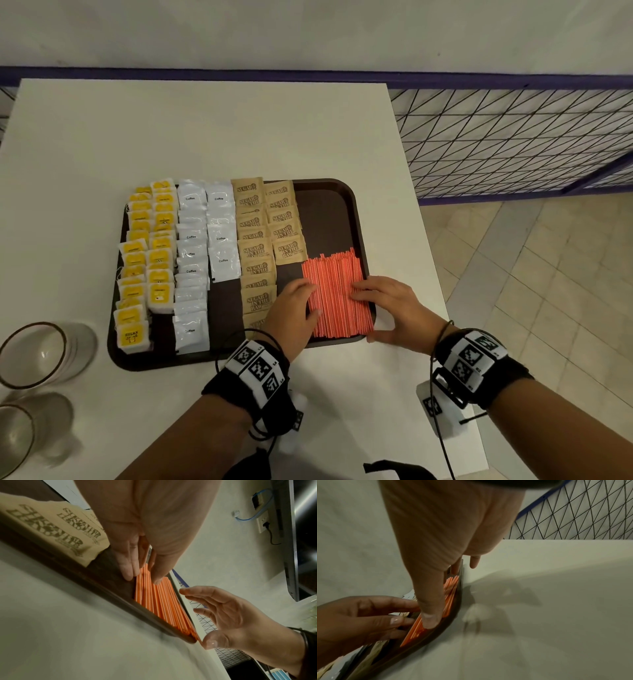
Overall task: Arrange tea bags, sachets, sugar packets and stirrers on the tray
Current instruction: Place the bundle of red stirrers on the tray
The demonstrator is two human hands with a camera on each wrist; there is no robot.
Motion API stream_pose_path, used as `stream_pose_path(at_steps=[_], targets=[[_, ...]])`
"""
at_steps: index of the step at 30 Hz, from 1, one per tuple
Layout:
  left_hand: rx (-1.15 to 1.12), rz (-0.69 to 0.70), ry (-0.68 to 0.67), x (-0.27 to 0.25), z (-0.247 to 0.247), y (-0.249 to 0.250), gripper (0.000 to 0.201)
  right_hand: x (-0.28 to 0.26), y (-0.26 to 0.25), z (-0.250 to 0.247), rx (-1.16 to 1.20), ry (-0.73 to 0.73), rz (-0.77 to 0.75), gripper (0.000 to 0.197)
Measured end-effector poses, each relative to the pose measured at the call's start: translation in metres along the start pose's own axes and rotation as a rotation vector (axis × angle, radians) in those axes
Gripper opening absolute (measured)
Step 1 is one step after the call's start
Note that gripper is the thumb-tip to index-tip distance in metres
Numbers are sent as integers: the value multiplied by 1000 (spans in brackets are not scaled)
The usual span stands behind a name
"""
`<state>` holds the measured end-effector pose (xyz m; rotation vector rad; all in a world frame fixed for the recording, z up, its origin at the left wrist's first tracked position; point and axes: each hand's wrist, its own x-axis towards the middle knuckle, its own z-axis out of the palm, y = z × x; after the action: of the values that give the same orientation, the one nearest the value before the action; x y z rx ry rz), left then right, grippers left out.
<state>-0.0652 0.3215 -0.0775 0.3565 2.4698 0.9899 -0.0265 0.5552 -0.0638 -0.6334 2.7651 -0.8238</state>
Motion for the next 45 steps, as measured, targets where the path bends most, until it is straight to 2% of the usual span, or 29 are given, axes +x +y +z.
stream_pose_path(at_steps=[12,17,20,22,26,31,33,36,38,40,43,45], targets=[[4,9,7,1,-1,0,47,6,9,4,33,-2,-27,42],[2,14,25,1,0,-1,47,10,14,0,67,-34,-19,43],[3,29,43,1,-1,-1,46,26,9,-8,37,22,24,38],[-2,32,56,0,-2,-1,45,43,5,-13,-33,49,91,45],[-3,28,58,-1,-6,1,43,69,3,-15,-170,-97,246,44],[-38,41,70,-10,-20,5,38,77,3,-12,-225,-183,232,44],[-63,69,73,-20,-33,6,34,74,4,-11,-198,-135,211,43],[-65,100,152,-46,-63,-7,25,59,2,-10,-76,125,218,44],[-82,8,280,-69,-84,-30,23,43,-7,-6,43,358,335,41],[-65,-165,408,-96,-102,-61,29,22,-18,3,196,530,557,34],[-44,-407,479,-129,-114,-97,43,-2,-29,23,422,543,886,21],[-158,-526,486,-144,-115,-105,47,-10,-35,34,616,531,1001,14]])
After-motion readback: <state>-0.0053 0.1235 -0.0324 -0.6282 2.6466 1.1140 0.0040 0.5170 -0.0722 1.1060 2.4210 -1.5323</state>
